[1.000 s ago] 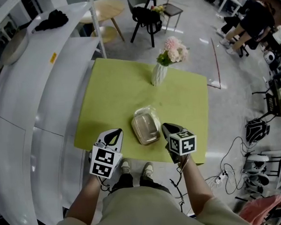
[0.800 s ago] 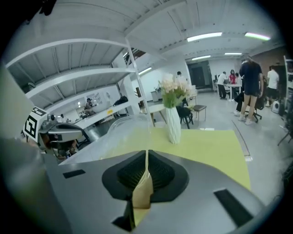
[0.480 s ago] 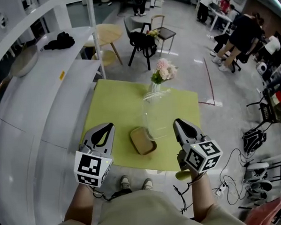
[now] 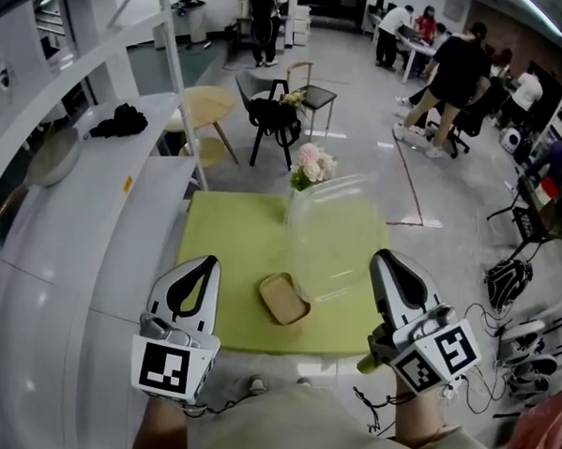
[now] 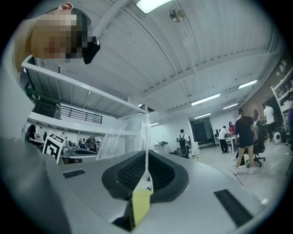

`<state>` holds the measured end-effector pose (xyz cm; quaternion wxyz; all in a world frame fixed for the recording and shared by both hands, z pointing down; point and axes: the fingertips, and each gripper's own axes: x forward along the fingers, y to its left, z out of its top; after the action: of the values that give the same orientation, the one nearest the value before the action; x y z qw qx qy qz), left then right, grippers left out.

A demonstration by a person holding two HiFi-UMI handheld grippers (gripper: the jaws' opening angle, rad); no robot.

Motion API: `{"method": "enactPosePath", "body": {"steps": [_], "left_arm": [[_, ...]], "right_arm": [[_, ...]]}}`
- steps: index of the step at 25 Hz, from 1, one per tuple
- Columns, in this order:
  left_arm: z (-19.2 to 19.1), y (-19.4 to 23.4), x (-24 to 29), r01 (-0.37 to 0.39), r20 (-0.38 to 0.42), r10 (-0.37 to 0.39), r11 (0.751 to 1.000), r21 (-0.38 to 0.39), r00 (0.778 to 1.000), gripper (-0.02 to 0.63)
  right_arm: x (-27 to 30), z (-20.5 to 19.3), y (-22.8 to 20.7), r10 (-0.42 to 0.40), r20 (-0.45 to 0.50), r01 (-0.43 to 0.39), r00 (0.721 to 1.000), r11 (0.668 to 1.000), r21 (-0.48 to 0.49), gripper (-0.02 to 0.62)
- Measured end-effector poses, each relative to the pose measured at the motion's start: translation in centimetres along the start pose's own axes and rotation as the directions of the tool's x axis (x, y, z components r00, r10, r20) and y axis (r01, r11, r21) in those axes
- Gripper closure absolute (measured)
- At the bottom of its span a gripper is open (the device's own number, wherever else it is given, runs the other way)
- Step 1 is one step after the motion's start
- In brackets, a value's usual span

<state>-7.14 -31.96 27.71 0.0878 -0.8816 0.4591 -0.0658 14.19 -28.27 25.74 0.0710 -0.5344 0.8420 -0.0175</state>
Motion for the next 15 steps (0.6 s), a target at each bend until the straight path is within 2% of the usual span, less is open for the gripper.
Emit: {"method": "enactPosePath", "body": {"steps": [4,7,10,15], "left_arm": [[1.5,-0.7,-0.8,0.013,0.033,-0.013,1.0,0.015,0.999,0.6],[1.6,-1.6,-0.9,0.035,0.04,-0.035,0.999,0.014,0.999,0.6],[1.2,-2.7,-0.8,0.061,0.041,-0.061,0.998,0.011,0.997,0.6],[-0.7,-3.4,-0.6,0.079,0.001,-0.079,0.997,-0.008,0.997,0.6]], "right_arm": [[-2.0,2.9,0.8,-0.027,0.089,0.031,0.996,0.998,-0.045,0.571],[-3.2,3.4,0.7,-0.046,0.116,0.051,0.992,0.998,-0.043,0.571],[-3.9,2.5,-0.1,-0.073,0.103,0.074,0.992,0.997,-0.011,0.571],[-4.1,-0.7,-0.9,-0.104,0.019,0.104,0.994,0.995,0.003,0.571]]}}
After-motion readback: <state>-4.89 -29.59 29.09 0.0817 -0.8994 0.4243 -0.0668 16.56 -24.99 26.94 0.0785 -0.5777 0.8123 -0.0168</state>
